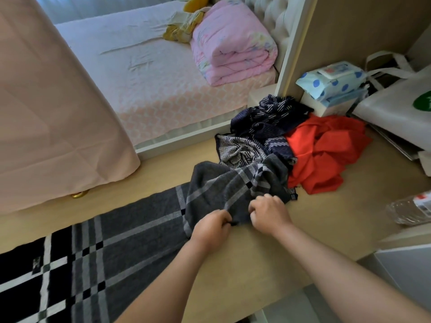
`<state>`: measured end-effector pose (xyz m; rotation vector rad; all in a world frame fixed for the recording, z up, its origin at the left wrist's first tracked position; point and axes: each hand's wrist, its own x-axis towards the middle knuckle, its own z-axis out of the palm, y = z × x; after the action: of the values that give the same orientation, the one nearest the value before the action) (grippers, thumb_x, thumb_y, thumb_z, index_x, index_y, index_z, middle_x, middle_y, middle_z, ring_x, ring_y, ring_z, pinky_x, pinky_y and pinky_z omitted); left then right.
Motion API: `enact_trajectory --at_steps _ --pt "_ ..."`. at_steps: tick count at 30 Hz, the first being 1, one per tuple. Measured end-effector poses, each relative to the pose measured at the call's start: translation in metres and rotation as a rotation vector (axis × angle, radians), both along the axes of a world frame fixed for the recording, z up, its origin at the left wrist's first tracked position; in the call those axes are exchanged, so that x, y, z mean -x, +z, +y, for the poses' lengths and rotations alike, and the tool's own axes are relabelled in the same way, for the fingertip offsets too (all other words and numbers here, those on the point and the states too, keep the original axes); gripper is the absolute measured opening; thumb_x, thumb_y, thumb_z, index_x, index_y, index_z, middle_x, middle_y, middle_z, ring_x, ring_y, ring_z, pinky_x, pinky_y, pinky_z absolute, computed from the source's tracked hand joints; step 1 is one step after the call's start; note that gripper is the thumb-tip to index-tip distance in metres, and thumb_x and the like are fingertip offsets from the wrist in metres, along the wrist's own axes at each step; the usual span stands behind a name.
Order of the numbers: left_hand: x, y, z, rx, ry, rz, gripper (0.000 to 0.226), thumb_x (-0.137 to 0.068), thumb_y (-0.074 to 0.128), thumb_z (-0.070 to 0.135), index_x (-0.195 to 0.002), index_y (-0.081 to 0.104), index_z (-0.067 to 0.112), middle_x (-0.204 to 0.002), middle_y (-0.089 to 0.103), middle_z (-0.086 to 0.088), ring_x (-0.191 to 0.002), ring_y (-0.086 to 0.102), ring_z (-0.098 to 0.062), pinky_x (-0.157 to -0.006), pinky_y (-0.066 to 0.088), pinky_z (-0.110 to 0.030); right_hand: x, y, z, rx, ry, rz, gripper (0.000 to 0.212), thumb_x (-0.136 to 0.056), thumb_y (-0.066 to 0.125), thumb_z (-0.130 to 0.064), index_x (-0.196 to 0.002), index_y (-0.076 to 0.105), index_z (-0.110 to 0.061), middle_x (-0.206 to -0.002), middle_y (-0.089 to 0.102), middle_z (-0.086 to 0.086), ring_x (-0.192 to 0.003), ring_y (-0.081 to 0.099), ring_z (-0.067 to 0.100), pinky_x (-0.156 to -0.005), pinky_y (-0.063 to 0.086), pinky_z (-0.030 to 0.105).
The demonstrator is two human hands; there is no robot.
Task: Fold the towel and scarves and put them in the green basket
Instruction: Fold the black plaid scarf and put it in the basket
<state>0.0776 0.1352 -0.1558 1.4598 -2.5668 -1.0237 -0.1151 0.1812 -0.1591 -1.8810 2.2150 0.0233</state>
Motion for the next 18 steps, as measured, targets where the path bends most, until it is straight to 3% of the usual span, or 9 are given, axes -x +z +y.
enact_trajectory --at_steps 2,4,7,9,12,15,18 --pt "0.003 0.008 0.001 -0.101 0.019 0.072 0.016 -0.085 0.053 0.02 -0.093 0.062 0.03 -0.091 0.06 0.015 -0.088 0.057 -0.01 -0.075 0.048 -0.027 0.006 0.006 0.0 0.165 -0.273 -0.117 0.022 -0.082 0.049 -0.018 -0.09 0.069 -0.021 -0.099 0.066 0.005 -0.096 0.062 0.032 -0.076 0.044 0.036" --pt "0.006 0.009 0.0 -0.288 -0.11 -0.073 0.016 -0.085 0.053 0.027 -0.094 0.066 0.029 -0.095 0.065 0.012 -0.09 0.06 -0.011 -0.082 0.05 -0.029 0.016 0.009 -0.002 0.321 -0.534 -0.232 0.016 -0.081 0.055 -0.011 -0.094 0.063 -0.015 -0.102 0.06 0.012 -0.092 0.059 0.038 -0.071 0.046 0.04" --pt "0.013 0.006 -0.004 -0.432 -0.282 -0.318 0.024 -0.084 0.049 0.037 -0.094 0.069 0.029 -0.097 0.068 0.006 -0.091 0.064 -0.019 -0.086 0.054 -0.04 0.031 0.008 -0.004 0.31 -0.657 -0.3 0.05 -0.078 0.067 -0.017 -0.125 0.05 -0.013 -0.123 0.049 0.016 -0.107 0.053 0.039 -0.082 0.049 0.044" --pt "0.023 0.01 -0.009 -0.317 -0.27 -0.267 0.023 -0.09 0.048 0.033 -0.096 0.069 0.027 -0.099 0.069 0.005 -0.092 0.065 -0.02 -0.083 0.055 -0.039 0.04 0.007 -0.007 0.176 -0.625 -0.252 0.061 -0.081 0.071 -0.025 -0.136 0.047 -0.019 -0.13 0.045 0.012 -0.113 0.052 0.036 -0.085 0.048 0.041" --pt "0.043 0.021 -0.019 -0.059 -0.134 -0.075 0.022 -0.094 0.048 0.025 -0.109 0.064 0.029 -0.107 0.065 0.009 -0.096 0.062 -0.015 -0.081 0.054 -0.034 0.046 0.01 -0.013 0.1 -0.603 -0.224 0.032 -0.091 0.06 -0.023 -0.123 0.063 -0.024 -0.123 0.056 0.007 -0.105 0.06 0.033 -0.076 0.045 0.035" --pt "0.06 0.032 -0.029 0.088 -0.046 0.093 0.038 -0.093 0.054 0.026 -0.13 0.048 0.032 -0.123 0.053 0.009 -0.098 0.061 -0.017 -0.078 0.055 -0.039 0.043 0.015 -0.018 0.282 -0.588 -0.311 0.032 -0.089 0.055 -0.01 -0.118 0.068 -0.019 -0.115 0.063 0.008 -0.102 0.061 0.034 -0.079 0.047 0.038" --pt "0.072 0.053 -0.039 0.126 -0.026 0.194 0.068 -0.088 0.062 0.034 -0.147 0.027 0.038 -0.143 0.035 0.013 -0.095 0.06 -0.011 -0.072 0.055 -0.036 0.032 0.027 -0.021 0.464 -0.362 -0.457 0.03 -0.082 0.054 -0.002 -0.105 0.07 -0.011 -0.108 0.065 0.007 -0.1 0.062 0.03 -0.087 0.049 0.036"
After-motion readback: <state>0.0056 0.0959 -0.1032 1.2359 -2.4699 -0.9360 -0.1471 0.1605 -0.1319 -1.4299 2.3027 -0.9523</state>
